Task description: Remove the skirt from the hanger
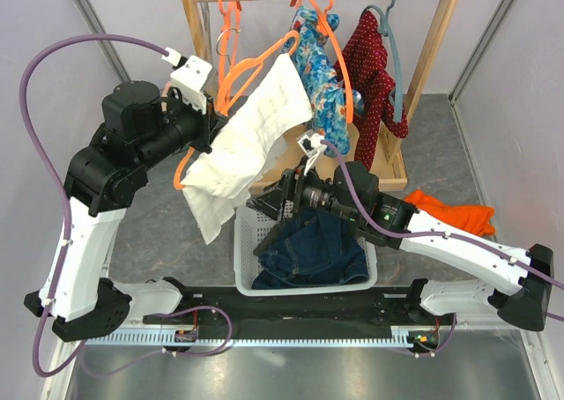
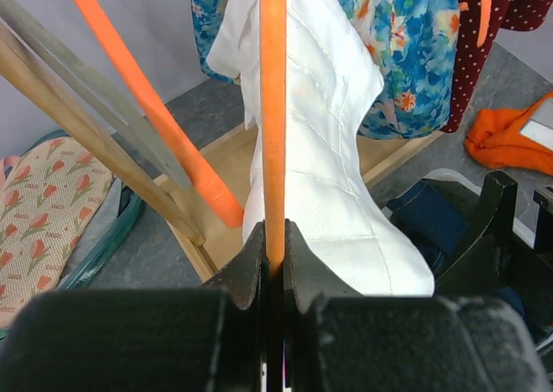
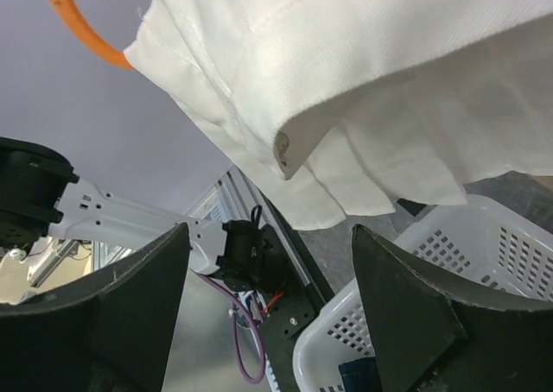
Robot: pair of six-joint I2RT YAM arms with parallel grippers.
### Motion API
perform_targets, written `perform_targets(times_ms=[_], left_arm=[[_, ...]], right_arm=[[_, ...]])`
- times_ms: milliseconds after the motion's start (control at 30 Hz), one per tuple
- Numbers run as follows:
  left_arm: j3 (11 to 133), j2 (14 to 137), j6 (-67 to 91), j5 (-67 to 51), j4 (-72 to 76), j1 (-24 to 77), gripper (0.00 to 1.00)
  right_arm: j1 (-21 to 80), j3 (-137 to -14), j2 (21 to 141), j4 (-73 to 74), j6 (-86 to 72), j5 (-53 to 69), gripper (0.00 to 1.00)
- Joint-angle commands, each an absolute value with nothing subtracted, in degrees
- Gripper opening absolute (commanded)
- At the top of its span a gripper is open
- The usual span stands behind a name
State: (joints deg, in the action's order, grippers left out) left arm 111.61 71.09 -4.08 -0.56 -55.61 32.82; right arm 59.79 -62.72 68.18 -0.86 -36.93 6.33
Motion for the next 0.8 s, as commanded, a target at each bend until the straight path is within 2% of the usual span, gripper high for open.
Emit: perform_targets(times_ms=[0,433,533,567,633,667,733,767], left_arm=[[113.6,68.7,-4.2,-1.7,-50.1,32.8,0.02],[113.1,67.9,-4.1,-2.5,-50.5,32.8,0.02],[112.9,67.5,-4.1,-2.6,-50.6,32.8,0.02],[112.8,67.3,-4.3,-2.6,-50.5,32.8,0.02],[112.0,67.1,-4.5,-2.6,-50.5,32.8,0.02],[111.6,67.1,-4.4,-2.6,-50.6,32.8,0.02],[111.0,67.0,-4.5,-2.7,-50.5,32.8,0.02],[110.7,67.0,-4.5,-2.8,-50.6,32.8,0.02]], right_arm=[[59.9,-63.9,67.6,-10.6,-37.9,6.2,0.82],[59.6,-67.5,74.8,-20.0,-35.2,2.7,0.79],[59.4,-68.6,76.4,-21.4,-35.1,2.2,0.73],[59.4,-68.7,76.6,-22.7,-35.1,2.0,0.62],[59.3,-69.6,76.8,-23.6,-34.8,1.8,0.51],[59.3,-70.3,76.9,-23.4,-34.5,2.0,0.4],[59.3,-72.8,77.0,-22.9,-34.0,2.5,0.3],[59.3,-73.8,76.9,-21.5,-33.4,2.7,0.16]])
